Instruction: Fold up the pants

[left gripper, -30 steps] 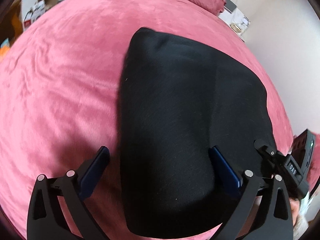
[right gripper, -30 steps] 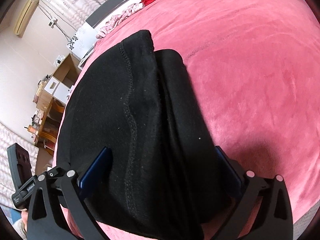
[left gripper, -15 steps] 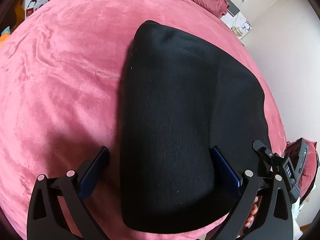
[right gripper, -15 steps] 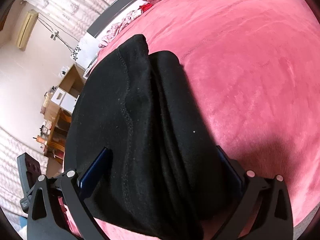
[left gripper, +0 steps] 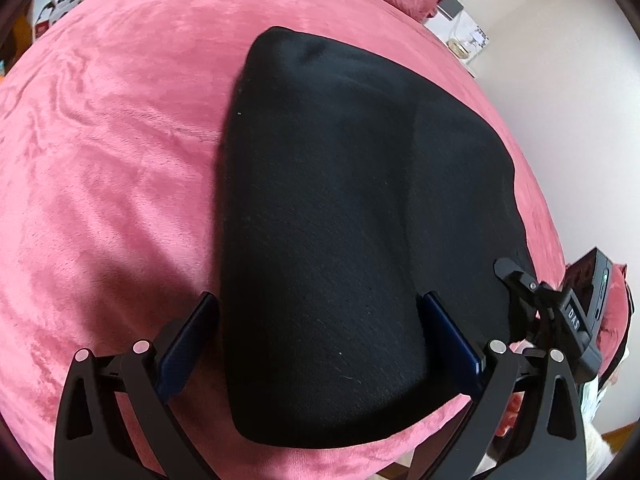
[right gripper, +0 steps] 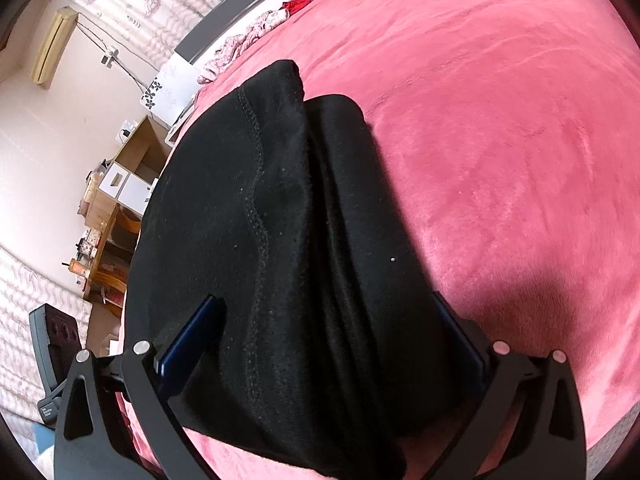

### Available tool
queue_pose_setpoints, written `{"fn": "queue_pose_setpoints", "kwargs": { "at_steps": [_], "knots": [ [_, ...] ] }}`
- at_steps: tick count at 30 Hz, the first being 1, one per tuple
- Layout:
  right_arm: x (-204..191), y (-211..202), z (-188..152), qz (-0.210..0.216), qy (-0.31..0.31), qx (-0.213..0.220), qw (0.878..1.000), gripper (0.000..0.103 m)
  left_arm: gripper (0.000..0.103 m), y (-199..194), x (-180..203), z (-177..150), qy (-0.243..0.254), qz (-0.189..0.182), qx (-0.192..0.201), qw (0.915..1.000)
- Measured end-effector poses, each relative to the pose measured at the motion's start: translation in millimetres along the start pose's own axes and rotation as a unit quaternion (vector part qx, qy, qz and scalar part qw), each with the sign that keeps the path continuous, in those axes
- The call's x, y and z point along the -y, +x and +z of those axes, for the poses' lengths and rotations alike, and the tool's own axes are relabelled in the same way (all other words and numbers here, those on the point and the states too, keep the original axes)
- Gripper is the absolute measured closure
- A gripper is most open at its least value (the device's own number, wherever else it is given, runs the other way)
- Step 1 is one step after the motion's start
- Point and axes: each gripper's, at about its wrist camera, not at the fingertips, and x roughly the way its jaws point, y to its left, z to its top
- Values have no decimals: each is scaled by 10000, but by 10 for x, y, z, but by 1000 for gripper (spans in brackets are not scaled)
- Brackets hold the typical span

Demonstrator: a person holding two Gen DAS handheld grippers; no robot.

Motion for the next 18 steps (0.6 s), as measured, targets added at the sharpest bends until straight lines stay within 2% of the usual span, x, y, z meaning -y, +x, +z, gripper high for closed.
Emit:
{"fn": "queue_pose_setpoints", "kwargs": {
  "at_steps": [12,16,18],
  "knots": [
    [-72,49,54,-98,-191,-33,9998,3,3,16,17,-33,174,-31,-6,9998],
    [-78,49,43,-83,-203,-24,9998,5,13,5,70,-34,301,-58,3,9995],
    [-84,52,39,-74,-209,-23,9998,5,13,5,76,-33,335,-25,16,9994]
  ]
}}
